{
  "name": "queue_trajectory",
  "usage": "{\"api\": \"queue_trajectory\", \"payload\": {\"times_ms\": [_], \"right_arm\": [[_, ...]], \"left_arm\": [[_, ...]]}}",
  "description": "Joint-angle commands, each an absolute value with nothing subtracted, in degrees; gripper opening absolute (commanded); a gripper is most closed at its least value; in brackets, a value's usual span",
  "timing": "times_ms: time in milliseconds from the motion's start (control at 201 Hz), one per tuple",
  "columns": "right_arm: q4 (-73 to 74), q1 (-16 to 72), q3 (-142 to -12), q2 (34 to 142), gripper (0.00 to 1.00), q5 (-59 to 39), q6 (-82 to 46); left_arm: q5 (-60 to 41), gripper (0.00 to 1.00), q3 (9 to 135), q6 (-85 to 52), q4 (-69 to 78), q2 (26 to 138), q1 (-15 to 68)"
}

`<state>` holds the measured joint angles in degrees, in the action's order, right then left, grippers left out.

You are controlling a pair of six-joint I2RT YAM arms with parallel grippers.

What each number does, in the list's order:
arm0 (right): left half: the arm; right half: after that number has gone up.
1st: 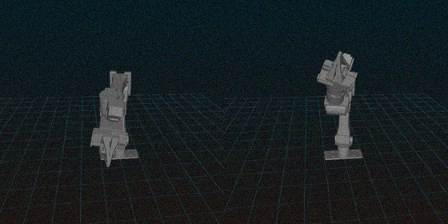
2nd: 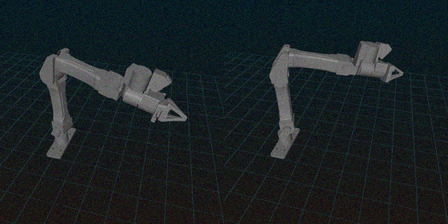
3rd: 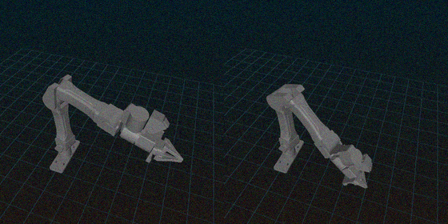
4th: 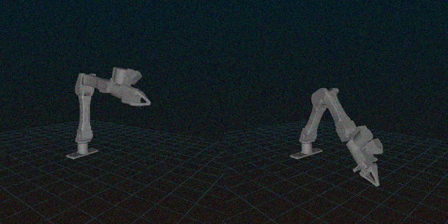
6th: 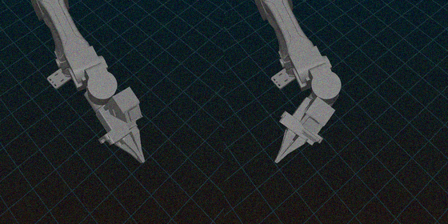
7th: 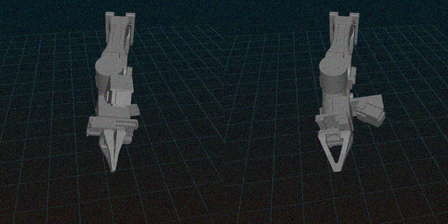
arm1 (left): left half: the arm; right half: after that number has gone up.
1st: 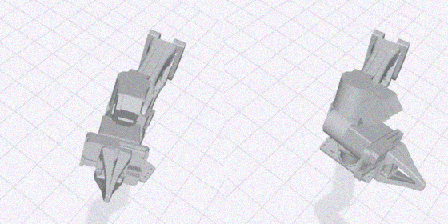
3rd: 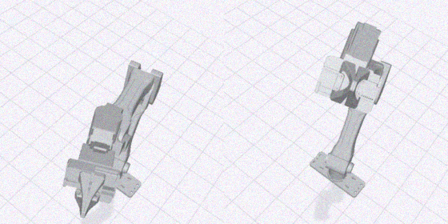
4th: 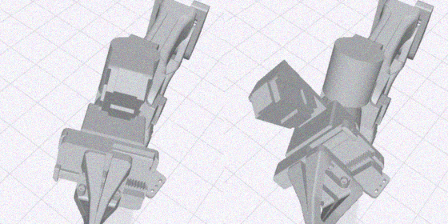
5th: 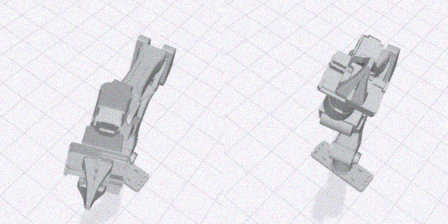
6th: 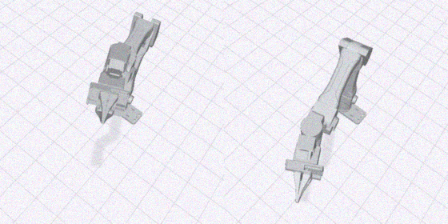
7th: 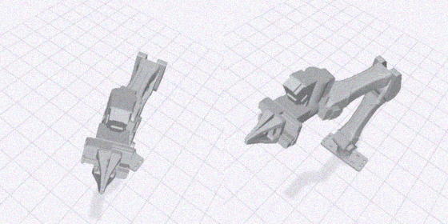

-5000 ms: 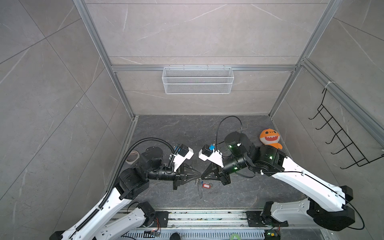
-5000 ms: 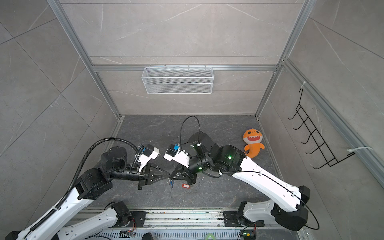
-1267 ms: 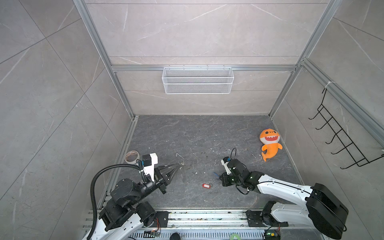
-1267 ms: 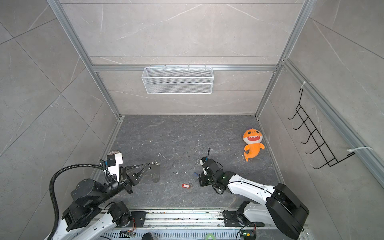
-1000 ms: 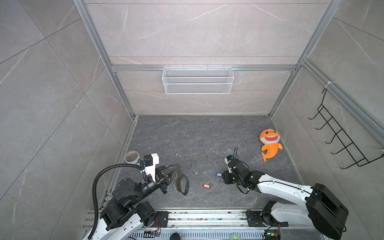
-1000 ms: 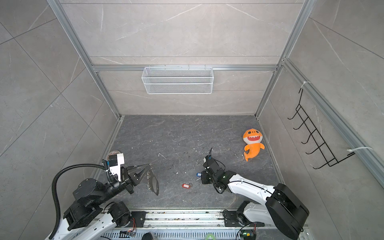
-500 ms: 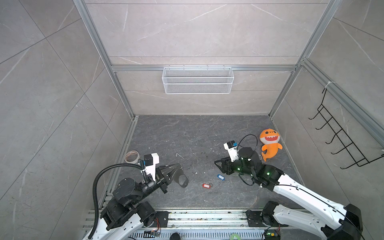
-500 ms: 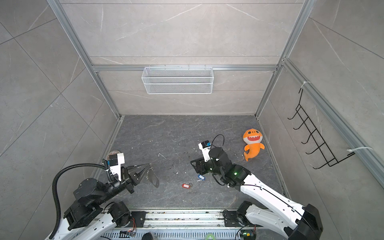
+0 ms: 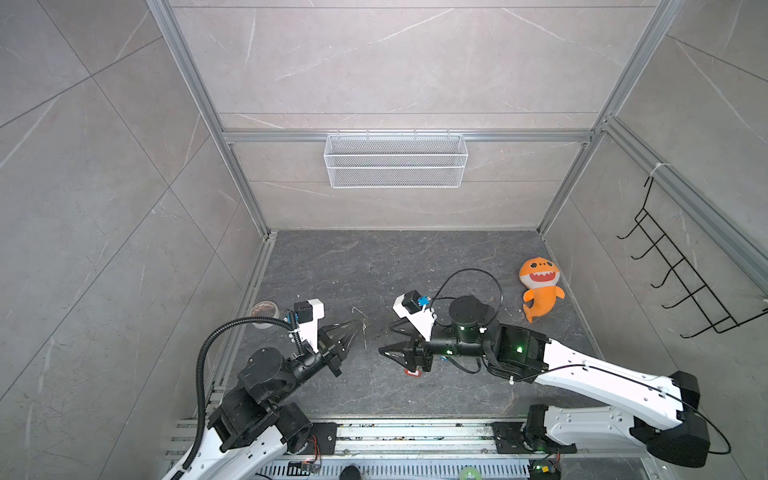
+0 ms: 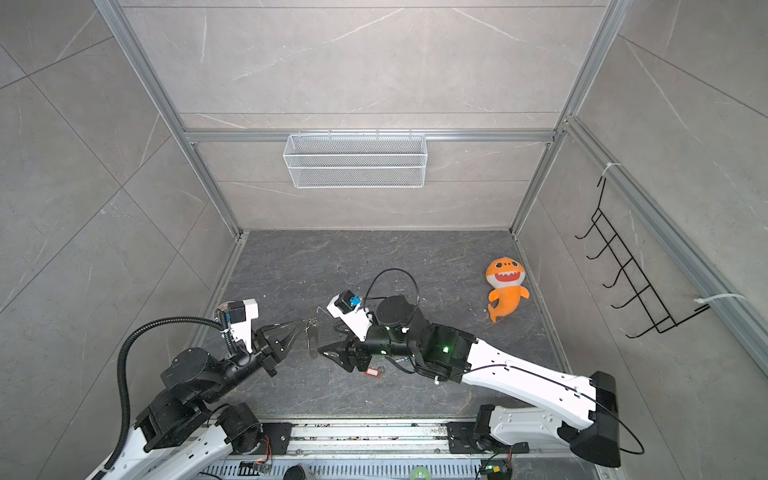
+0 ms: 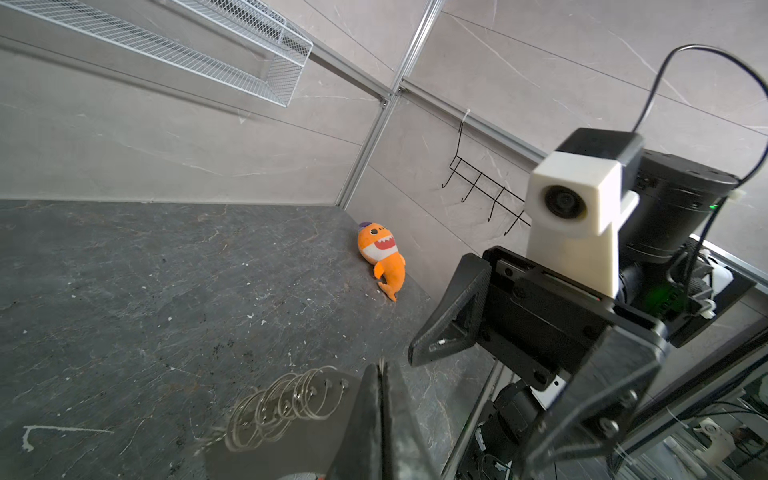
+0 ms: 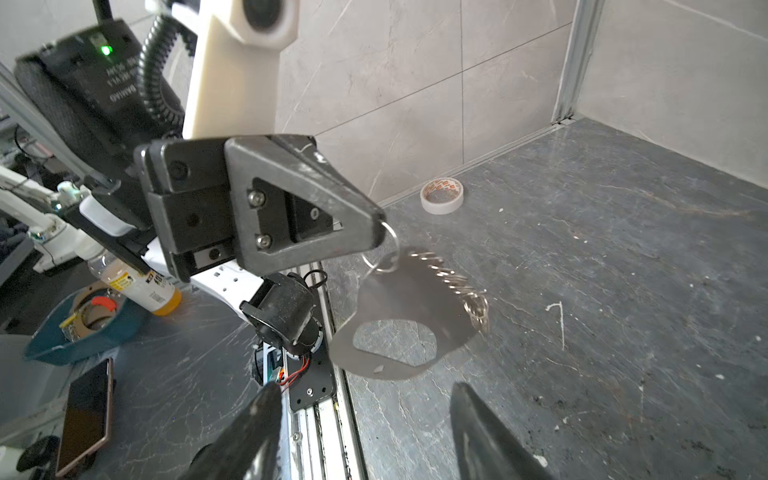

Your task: Remove the keys from the keyring

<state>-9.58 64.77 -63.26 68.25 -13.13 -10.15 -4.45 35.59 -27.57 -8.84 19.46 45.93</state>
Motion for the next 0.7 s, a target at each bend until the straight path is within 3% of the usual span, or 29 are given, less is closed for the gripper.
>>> {"api": "queue_trajectory", "payload": {"times_ms": [0,234,319,369,528,558,643,697], "right_arm": [[-6.72,66.14,-66.06,71.17,0.68,-11.13,-7.51],[-7.51,67.52,-68.98,77.25,0.68,-3.52,-7.44],[-7.64,67.48,-68.69,78.19,0.62,-0.41,-8.35],[-6.92,67.5,-68.07,78.31,0.55,0.94,-9.06],[-5.98,66.27,-66.36,78.66,0.14,0.61,-9.87],[-5.53,65.63,-65.88,78.75,0.08,-0.23,-10.16],[-3.18,62.04,-63.86,79.01,0.0,-4.98,-12.21],[-2.05,59.41,-62.91,79.45,0.0,-8.78,-13.56]], "left_arm": [[-2.36,0.0,36.39,-29.16,-5.95,20.42,45.81],[-1.23,0.0,36.15,-30.55,-4.78,22.73,45.82],[-1.05,0.0,36.14,-30.74,-4.92,22.94,45.79],[-0.49,0.0,36.28,-30.92,-5.33,22.79,45.86],[0.94,0.0,35.78,-31.12,-5.8,21.56,45.79],[1.32,0.1,35.82,-31.22,-5.89,21.33,45.87],[1.95,0.58,36.12,-30.81,-6.4,20.6,45.81],[2.63,0.73,36.91,-30.15,-7.18,19.9,45.8]]}}
